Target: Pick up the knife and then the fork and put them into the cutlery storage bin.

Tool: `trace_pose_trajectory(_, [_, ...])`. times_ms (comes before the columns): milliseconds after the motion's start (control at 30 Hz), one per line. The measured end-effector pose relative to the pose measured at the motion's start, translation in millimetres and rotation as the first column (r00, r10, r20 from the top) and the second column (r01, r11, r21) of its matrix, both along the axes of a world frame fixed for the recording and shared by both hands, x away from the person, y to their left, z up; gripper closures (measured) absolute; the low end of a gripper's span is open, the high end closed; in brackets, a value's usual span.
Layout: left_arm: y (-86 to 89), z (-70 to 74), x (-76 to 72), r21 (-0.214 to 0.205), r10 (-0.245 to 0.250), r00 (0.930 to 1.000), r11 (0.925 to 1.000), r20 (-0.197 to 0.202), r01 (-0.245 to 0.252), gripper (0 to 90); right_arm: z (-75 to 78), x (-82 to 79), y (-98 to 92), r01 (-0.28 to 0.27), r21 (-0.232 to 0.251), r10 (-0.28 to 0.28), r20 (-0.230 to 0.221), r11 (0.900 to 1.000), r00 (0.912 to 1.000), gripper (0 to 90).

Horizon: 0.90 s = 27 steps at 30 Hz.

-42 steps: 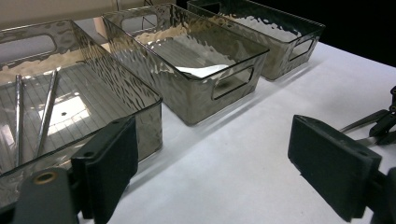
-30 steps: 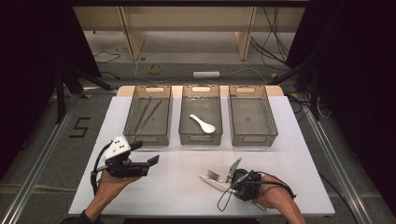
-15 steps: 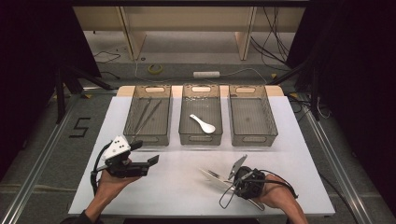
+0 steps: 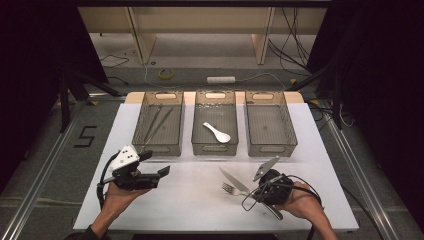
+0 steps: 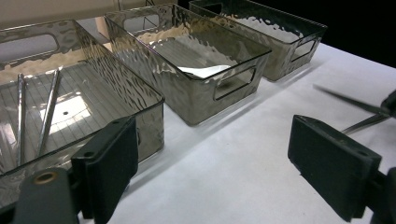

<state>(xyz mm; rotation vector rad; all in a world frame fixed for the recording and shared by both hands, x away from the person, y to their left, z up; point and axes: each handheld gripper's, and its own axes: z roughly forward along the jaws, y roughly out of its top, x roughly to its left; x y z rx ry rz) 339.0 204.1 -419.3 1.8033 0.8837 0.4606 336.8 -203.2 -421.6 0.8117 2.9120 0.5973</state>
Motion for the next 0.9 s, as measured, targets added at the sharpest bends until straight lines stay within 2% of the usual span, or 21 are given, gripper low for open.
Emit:
trace_pose_trajectory(167, [-0.2,0.1,0.4,-0.003,0.001,1.0,1.0,-0.001,-0.001,16.0,12.3,13.1,-15.9,0.054,0.083,-0.055,0.011,0.9951,0.9984,80.9])
trace_pose_trajectory(333, [0.1,0.2,0.7,-0.011,0.002,1.0,0.9999,-0.002,-0.002,16.0,25.4,33.6,-28.6,0.12,0.126,-0.125,0.033,0.9847,0.9916,80.9])
trace_pose_trajectory(600, [0.0,0.4,1.0,-0.015,0.001,1.0,0.9999,-0.002,-0.001,16.0,48.2,69.4,-37.6,0.207,0.185,-0.226,0.092,0.9608,0.9697,80.9])
trace_pose_trajectory(800, [0.1,0.4,1.1,-0.019,0.001,1.0,0.9998,-0.003,-0.001,15.9,64.4,98.6,-41.4,0.264,0.215,-0.29,0.1,0.9404,0.9518,80.9])
trace_pose_trajectory(900, [0.4,0.6,1.1,-0.02,0.001,1.0,0.9998,-0.004,-0.001,16.0,71.5,113.7,-42.7,0.287,0.216,-0.315,0.107,0.9332,0.943,80.9])
